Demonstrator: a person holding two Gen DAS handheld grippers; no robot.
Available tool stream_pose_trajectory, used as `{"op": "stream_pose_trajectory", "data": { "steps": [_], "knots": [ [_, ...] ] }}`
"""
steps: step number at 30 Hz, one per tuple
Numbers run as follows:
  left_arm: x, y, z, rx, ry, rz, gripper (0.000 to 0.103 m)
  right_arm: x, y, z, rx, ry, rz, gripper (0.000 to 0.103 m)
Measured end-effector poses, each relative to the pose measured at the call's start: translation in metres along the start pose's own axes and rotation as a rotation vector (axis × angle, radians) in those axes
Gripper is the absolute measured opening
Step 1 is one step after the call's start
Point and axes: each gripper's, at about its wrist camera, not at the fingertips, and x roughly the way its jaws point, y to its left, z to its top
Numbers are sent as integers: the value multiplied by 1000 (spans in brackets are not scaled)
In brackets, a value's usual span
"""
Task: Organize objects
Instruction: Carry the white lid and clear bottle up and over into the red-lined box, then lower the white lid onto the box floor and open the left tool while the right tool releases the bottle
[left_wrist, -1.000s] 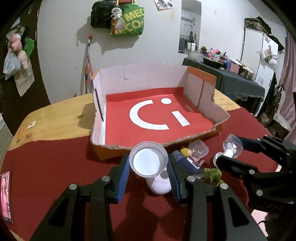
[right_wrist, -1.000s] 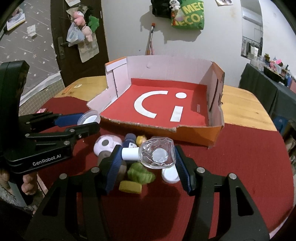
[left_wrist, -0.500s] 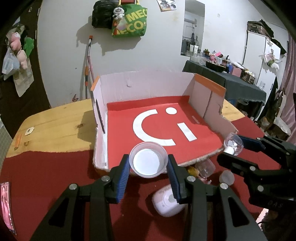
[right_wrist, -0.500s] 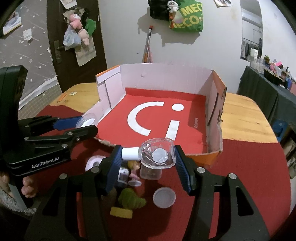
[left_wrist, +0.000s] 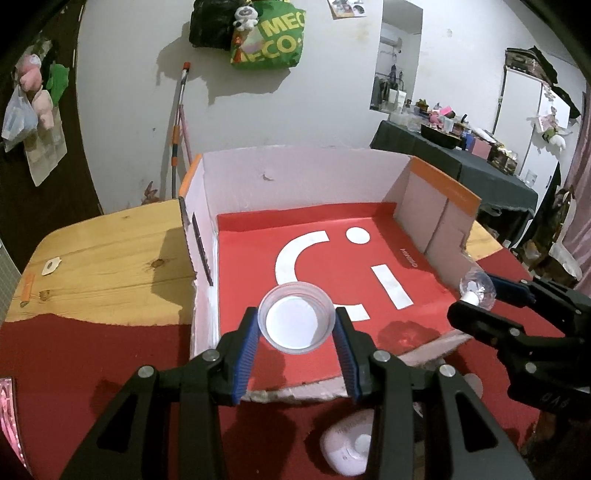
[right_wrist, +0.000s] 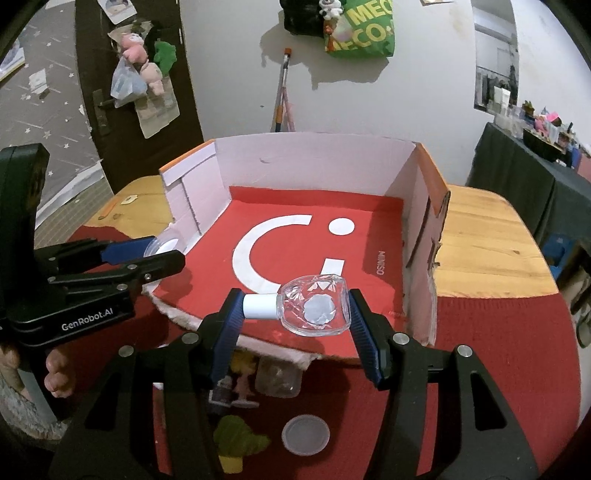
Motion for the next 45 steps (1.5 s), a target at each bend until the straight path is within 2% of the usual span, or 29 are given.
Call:
{"op": "stream_pose_trajectory", "data": {
  "steps": [24,32,45],
  "knots": [
    [57,5,7,0,118,20,42,53,-22,11,58,123,15,54],
    [62,2,9,18,126,46,42,60,-23,13,49,147,16,54],
    [68,-3,12,33,129,32,42,72,-23,10,32,194,21,54]
  ]
}}
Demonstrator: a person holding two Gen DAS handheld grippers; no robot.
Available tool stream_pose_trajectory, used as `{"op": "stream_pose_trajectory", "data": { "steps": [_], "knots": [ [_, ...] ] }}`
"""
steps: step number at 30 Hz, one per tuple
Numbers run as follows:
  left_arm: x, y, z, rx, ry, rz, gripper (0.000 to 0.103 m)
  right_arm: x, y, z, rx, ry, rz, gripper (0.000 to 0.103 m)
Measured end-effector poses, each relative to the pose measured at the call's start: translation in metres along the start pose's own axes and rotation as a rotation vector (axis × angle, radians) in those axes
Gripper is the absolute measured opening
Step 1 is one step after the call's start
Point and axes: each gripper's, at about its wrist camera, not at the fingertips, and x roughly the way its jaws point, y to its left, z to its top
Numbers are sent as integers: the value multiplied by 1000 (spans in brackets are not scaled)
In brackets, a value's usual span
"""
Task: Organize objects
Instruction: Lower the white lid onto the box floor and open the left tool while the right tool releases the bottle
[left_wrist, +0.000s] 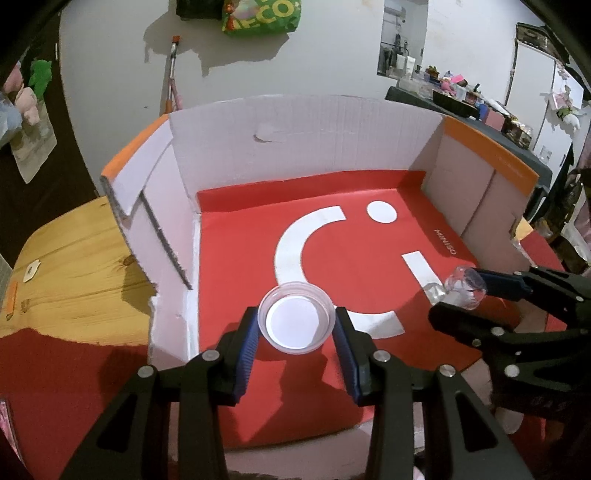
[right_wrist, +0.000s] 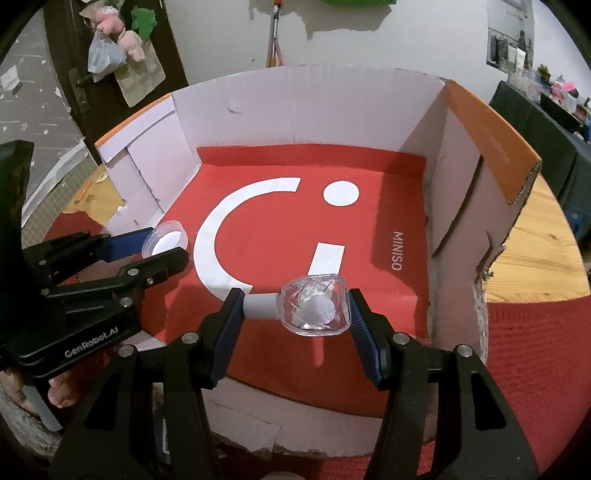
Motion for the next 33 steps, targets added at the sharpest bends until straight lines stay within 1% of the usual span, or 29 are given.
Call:
{"op": "stream_pose_trajectory", "data": {
  "steps": [10,21,33],
  "knots": [
    [17,-3,0,-1,46,-24,42,7,-2,0,-7,23,-7,54],
    [19,-3,-2,-5,41,-27,42,12,-1,-2,-22,20,-26,55],
    [19,-3,-2,-5,42,-26,43,13,-1,-1,-23,15,-26,55]
  ]
}}
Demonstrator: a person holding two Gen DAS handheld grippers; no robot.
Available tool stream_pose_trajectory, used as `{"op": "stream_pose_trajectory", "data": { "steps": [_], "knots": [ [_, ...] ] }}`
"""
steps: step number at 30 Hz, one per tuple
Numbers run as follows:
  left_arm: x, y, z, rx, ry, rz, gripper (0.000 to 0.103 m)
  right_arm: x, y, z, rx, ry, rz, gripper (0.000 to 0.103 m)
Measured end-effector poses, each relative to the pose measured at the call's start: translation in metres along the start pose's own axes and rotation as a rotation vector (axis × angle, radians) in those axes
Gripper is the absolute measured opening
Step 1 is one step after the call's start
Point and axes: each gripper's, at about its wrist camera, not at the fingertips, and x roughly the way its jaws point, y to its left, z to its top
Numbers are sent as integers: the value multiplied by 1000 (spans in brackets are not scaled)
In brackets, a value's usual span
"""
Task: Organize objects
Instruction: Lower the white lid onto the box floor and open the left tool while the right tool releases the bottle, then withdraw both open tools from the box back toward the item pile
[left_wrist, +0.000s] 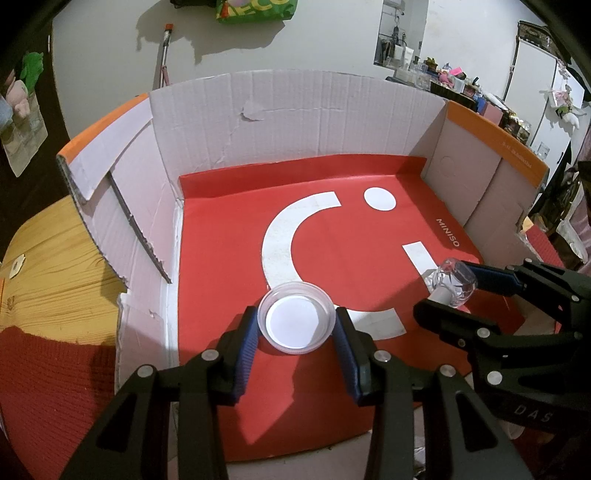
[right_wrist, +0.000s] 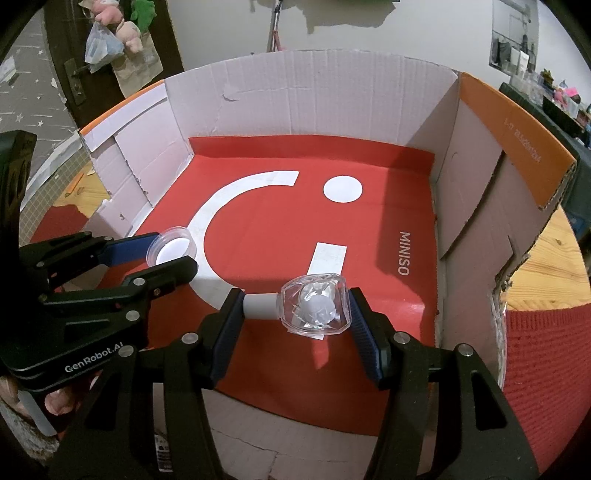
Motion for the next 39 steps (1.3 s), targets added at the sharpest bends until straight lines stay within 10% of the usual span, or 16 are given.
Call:
{"op": "stream_pose_trajectory", "data": {
  "steps": [39],
  "knots": [
    [-50,-1,-16,-7,-80,25,71,-52,11,-16,-3,-94,26,79]
  ]
}}
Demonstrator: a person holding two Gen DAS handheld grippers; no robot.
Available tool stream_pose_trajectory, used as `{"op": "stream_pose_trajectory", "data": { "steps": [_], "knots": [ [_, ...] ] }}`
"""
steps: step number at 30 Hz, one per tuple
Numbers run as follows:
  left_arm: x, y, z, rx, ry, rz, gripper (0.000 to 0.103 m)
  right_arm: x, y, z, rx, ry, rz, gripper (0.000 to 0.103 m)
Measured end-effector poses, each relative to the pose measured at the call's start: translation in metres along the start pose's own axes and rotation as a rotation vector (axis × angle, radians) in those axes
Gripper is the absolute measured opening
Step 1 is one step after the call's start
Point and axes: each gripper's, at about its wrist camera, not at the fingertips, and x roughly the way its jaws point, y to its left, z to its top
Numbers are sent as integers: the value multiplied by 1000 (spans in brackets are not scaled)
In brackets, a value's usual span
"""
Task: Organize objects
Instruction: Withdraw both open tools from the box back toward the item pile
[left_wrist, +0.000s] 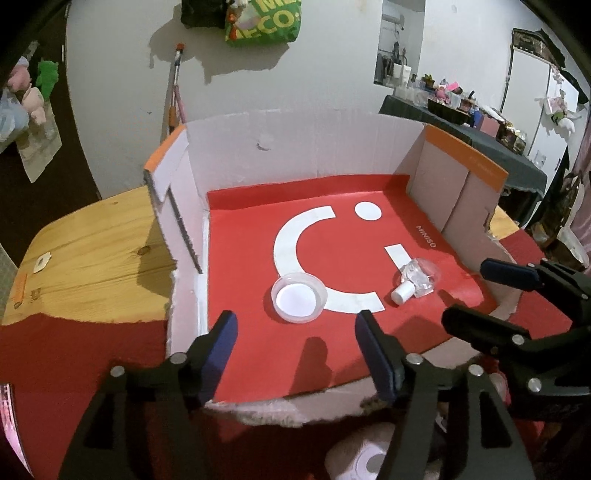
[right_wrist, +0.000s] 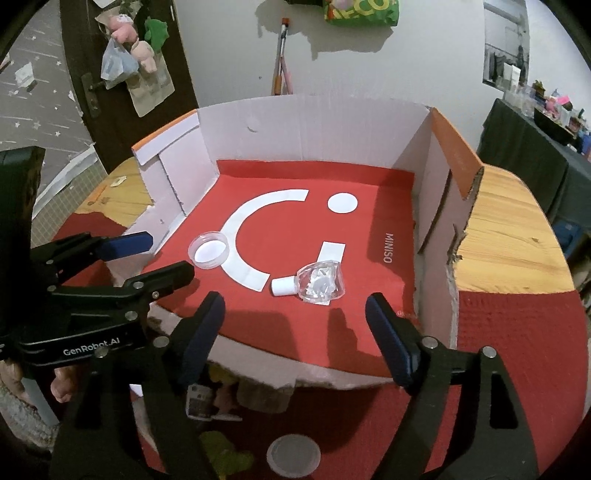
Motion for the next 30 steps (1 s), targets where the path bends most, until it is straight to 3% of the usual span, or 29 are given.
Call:
{"op": "stream_pose_trajectory", "data": {
  "steps": [8,12,30],
  "knots": [
    [-16,1,-8,1,-18,9,76,-15,7,-6,-6,-22,9,85],
    [-23,1,-12,-2,-32,11,82,-24,10,-10,-8,-34,14,94],
    [-52,-2,-27,-3,-80,10,98,-49,20,-25,-10,-65,29,101]
  ]
}}
